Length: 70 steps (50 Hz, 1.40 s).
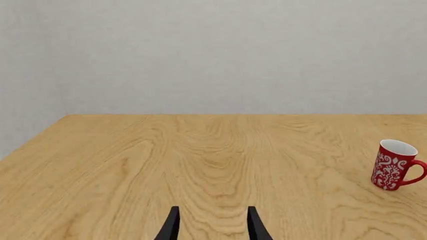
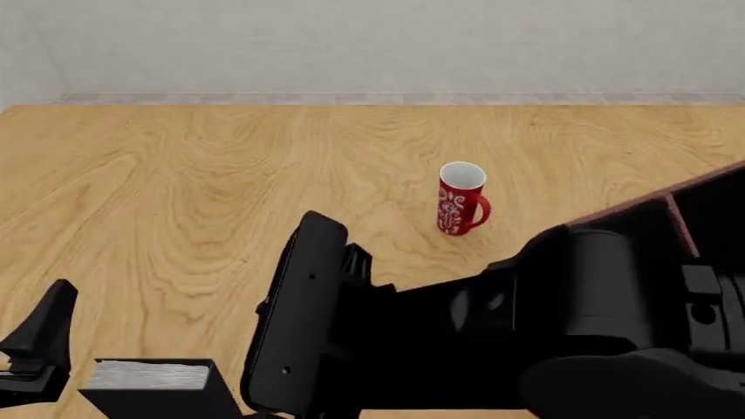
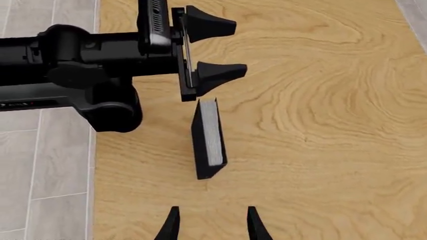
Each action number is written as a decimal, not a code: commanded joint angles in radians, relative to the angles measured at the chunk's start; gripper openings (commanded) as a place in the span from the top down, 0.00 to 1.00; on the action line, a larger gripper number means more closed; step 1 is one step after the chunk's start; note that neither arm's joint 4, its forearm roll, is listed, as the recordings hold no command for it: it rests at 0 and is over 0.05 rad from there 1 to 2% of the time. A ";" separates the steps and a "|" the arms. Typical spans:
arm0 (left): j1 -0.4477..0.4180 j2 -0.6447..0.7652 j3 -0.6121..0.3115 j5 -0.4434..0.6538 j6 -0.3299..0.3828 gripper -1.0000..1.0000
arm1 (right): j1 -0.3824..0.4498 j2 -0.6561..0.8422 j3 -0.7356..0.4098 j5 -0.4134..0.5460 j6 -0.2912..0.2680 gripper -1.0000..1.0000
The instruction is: Pick up the book and place it in the left compartment of the caddy.
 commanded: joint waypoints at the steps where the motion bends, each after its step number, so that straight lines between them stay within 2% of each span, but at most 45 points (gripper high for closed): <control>1: 0.000 0.000 0.000 0.000 0.000 0.00 | 0.016 0.026 0.011 -0.031 0.013 0.00; 12: 0.000 0.000 0.000 0.000 0.000 0.00 | 0.015 0.081 0.016 -0.082 0.021 0.00; 23: 0.000 0.000 0.000 0.000 0.000 0.00 | -0.001 0.144 -0.006 -0.107 0.004 0.00; 27: 0.000 0.000 0.000 0.000 0.000 0.00 | -0.010 0.165 -0.012 -0.113 -0.019 0.00; 47: 0.000 0.000 0.000 0.000 0.000 0.00 | -0.025 0.245 -0.047 -0.153 -0.022 0.00; 57: 0.000 0.000 0.000 0.000 0.000 0.00 | -0.043 0.286 -0.065 -0.175 -0.043 0.00; 70: 0.000 0.000 0.000 0.000 0.000 0.00 | -0.029 0.325 -0.075 -0.202 -0.028 0.00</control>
